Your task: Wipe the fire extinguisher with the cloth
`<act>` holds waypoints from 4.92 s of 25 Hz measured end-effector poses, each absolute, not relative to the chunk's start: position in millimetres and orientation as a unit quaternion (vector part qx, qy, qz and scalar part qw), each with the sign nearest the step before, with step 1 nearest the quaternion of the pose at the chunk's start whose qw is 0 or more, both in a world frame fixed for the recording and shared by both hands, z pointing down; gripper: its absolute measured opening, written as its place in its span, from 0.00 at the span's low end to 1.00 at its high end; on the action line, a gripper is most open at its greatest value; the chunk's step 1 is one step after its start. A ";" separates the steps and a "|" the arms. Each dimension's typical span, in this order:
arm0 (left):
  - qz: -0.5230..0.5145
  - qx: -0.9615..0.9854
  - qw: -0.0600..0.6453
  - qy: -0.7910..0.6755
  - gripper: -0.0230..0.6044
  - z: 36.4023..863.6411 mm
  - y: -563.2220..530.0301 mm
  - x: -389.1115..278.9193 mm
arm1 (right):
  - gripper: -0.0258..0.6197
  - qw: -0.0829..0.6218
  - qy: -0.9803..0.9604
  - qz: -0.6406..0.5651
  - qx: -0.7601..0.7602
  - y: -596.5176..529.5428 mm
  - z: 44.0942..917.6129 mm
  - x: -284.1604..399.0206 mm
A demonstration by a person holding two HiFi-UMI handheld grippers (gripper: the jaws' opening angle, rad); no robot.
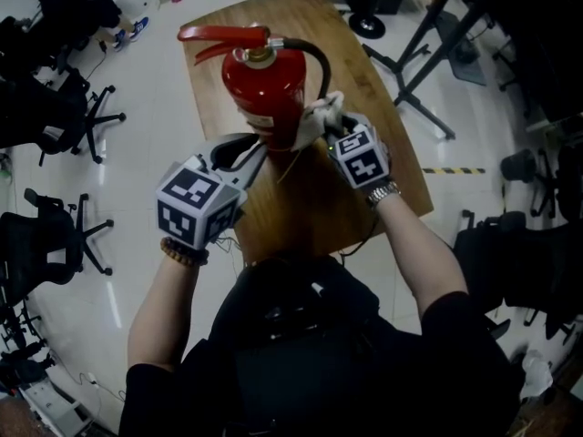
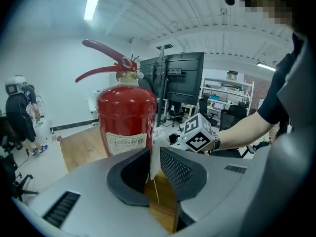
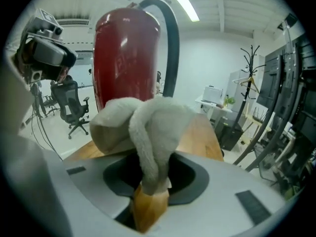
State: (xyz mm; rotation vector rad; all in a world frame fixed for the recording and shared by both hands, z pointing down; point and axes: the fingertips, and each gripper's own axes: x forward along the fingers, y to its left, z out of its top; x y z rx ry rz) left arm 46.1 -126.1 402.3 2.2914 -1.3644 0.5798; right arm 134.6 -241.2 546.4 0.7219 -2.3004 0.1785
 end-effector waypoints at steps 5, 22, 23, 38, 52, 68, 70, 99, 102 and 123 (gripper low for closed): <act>0.218 0.815 0.213 -0.493 0.11 411.4 -126.9 46.1 | 0.24 0.379 -0.883 0.079 0.264 -239.2 575.8 128.7; 0.230 0.801 0.235 -0.500 0.11 431.0 -134.1 50.8 | 0.24 0.436 -0.860 0.118 0.236 -231.8 642.1 145.7; 0.230 0.801 0.235 -0.500 0.11 431.3 -134.6 51.5 | 0.24 0.437 -0.859 0.121 0.236 -231.1 643.8 149.4; 0.218 0.800 0.233 -0.509 0.11 428.9 -135.7 64.9 | 0.24 0.440 -0.847 0.137 0.264 -238.7 636.3 204.0; 0.205 0.788 0.229 -0.534 0.11 423.6 -134.3 70.4 | 0.24 0.347 -0.885 0.067 0.303 -289.2 532.9 235.8; 0.200 0.798 0.204 -0.530 0.11 397.5 -103.1 45.1 | 0.24 0.163 -0.943 -0.050 0.287 -302.1 302.7 158.3; 0.199 0.804 0.199 -0.525 0.11 392.4 -98.4 40.2 | 0.24 0.171 -0.940 -0.081 0.283 -294.9 287.0 145.4; 0.196 0.765 0.221 -0.572 0.11 406.8 -130.4 60.9 | 0.22 0.208 -0.973 -0.103 0.004 -289.6 323.1 74.7; 0.202 0.759 0.225 -0.577 0.11 411.8 -131.8 65.7 | 0.22 0.220 -0.971 -0.093 -0.005 -292.5 343.8 78.0; 0.231 0.723 0.262 -0.596 0.11 443.0 -127.1 67.1 | 0.22 0.294 -0.953 -0.015 -0.075 -296.3 514.7 79.2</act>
